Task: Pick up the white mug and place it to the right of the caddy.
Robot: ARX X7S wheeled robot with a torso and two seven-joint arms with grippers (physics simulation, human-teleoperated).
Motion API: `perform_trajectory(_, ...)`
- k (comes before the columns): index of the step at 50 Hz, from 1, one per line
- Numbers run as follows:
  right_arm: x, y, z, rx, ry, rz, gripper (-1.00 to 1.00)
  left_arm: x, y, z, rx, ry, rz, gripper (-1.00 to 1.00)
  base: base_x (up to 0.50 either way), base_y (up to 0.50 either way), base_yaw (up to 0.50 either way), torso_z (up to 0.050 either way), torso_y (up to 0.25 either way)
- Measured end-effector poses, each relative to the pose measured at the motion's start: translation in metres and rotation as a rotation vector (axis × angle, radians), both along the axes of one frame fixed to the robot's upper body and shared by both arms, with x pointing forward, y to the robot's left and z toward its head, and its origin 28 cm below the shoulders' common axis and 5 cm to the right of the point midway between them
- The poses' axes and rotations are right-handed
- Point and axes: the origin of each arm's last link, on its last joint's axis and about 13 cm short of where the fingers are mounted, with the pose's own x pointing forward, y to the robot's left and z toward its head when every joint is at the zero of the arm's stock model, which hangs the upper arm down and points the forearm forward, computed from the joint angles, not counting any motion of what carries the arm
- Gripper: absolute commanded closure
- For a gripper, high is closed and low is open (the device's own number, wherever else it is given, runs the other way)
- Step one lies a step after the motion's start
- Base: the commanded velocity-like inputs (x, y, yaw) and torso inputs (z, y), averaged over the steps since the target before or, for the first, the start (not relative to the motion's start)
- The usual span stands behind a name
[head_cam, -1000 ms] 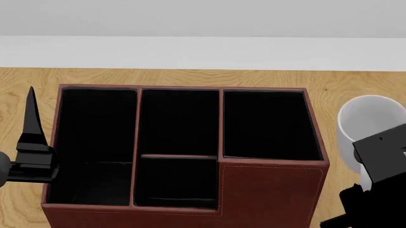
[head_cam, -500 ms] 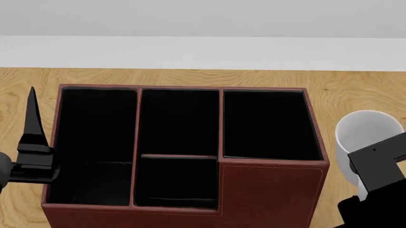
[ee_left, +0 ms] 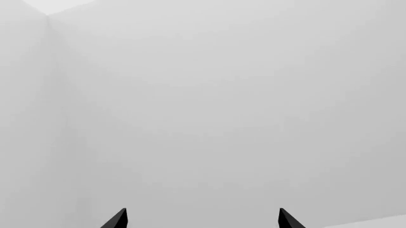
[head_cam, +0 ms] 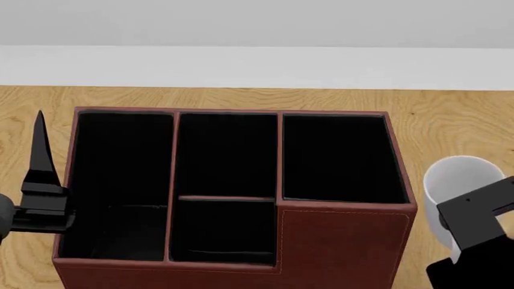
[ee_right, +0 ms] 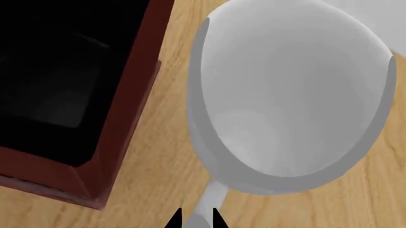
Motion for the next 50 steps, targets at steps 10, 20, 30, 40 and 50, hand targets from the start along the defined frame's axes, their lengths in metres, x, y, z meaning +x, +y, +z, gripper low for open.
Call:
perform_trajectory(10, 0.003, -0.001, -0.008, -0.001, 0.023, -0.004, 1.00, 0.000, 0.000, 0.000, 0.000, -0.001, 0.001, -1.00, 0.00, 0.00, 0.00, 0.000, 0.001)
perform_trajectory(20, 0.006, -0.002, -0.017, 0.003, 0.046, -0.008, 1.00, 0.000, 0.000, 0.000, 0.001, -0.002, 0.000, -1.00, 0.00, 0.00, 0.00, 0.000, 0.000)
perform_trajectory(30, 0.009, -0.004, -0.026, 0.010, 0.063, -0.009, 1.00, 0.000, -0.001, 0.001, 0.002, -0.003, -0.002, -1.00, 0.00, 0.00, 0.00, 0.000, 0.001)
perform_trajectory(40, 0.013, -0.006, -0.035, 0.015, 0.081, -0.009, 1.00, 0.000, -0.002, 0.002, 0.005, -0.004, -0.003, -1.00, 0.00, 0.00, 0.00, 0.000, 0.000)
perform_trajectory(50, 0.017, -0.008, -0.043, 0.016, 0.097, -0.011, 1.00, 0.000, -0.002, 0.002, 0.006, -0.006, -0.005, -1.00, 0.00, 0.00, 0.00, 0.000, 0.001)
